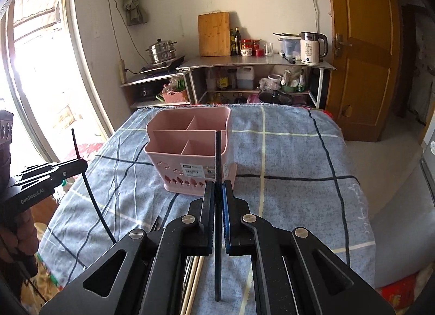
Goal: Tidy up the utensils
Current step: 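Lift the black chopsticks with both tools and carry them over the pink basket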
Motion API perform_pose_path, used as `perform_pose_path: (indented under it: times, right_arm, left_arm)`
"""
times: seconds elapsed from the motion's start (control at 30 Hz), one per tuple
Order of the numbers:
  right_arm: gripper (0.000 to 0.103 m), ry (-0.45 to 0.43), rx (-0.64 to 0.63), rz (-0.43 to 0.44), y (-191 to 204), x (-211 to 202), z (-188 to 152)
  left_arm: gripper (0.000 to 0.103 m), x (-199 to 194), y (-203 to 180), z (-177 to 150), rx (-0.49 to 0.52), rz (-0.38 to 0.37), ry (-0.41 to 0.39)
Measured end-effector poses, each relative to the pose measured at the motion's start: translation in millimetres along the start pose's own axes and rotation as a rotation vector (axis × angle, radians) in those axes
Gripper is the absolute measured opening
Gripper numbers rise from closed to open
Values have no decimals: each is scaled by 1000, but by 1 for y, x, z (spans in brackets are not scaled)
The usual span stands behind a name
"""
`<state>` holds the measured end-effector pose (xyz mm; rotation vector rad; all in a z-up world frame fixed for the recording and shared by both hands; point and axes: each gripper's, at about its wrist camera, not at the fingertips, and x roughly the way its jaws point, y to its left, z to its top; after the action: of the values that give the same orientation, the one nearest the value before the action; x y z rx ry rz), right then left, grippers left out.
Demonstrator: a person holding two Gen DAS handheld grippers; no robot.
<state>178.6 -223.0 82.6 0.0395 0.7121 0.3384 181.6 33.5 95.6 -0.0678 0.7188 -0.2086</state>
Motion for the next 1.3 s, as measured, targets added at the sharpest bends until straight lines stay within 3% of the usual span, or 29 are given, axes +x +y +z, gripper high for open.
perform_pose_path:
  times: [0.67, 1.3]
  right_arm:
    - [5, -95, 0, 17, 4, -35, 14]
    - [5, -249, 56, 103, 20, -31, 101]
  left_arm:
    - [4, -30, -5, 17, -22, -39, -45]
    - [4, -19, -11, 129, -42, -53, -143]
